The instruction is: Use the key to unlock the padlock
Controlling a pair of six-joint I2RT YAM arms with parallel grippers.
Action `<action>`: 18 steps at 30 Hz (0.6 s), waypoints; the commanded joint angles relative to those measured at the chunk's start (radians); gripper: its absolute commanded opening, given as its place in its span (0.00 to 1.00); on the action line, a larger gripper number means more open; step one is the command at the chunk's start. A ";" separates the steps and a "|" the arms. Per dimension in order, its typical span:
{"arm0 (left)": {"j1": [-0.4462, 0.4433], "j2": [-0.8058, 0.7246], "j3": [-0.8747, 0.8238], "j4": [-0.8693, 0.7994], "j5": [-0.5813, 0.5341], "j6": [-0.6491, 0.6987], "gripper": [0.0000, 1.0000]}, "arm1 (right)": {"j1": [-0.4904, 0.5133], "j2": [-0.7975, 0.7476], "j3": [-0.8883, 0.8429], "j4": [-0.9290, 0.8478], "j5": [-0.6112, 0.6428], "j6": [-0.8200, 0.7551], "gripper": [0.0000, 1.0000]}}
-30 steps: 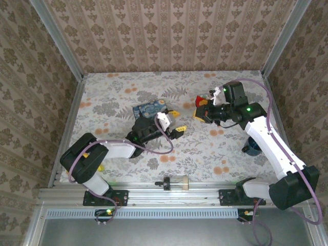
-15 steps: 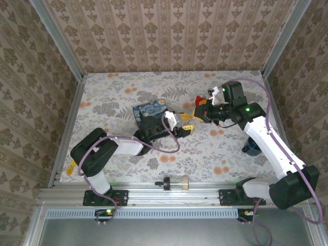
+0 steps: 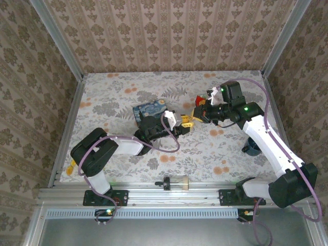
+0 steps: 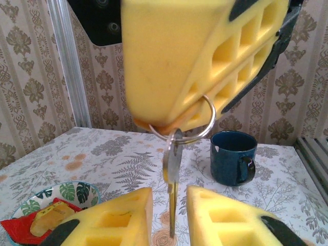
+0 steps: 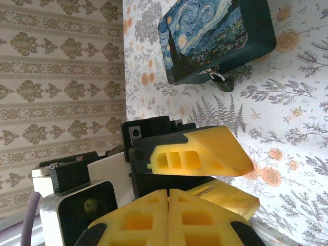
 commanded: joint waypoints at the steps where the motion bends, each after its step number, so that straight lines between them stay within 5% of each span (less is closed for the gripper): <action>1: -0.005 -0.001 0.021 0.032 0.014 -0.012 0.19 | 0.006 0.011 0.012 0.008 -0.022 0.002 0.00; 12: -0.004 -0.022 0.006 0.009 -0.009 -0.005 0.01 | 0.007 0.020 0.007 -0.004 -0.005 -0.013 0.00; 18: -0.005 -0.057 -0.023 -0.022 -0.037 0.017 0.00 | 0.007 0.029 0.007 -0.019 0.011 -0.034 0.00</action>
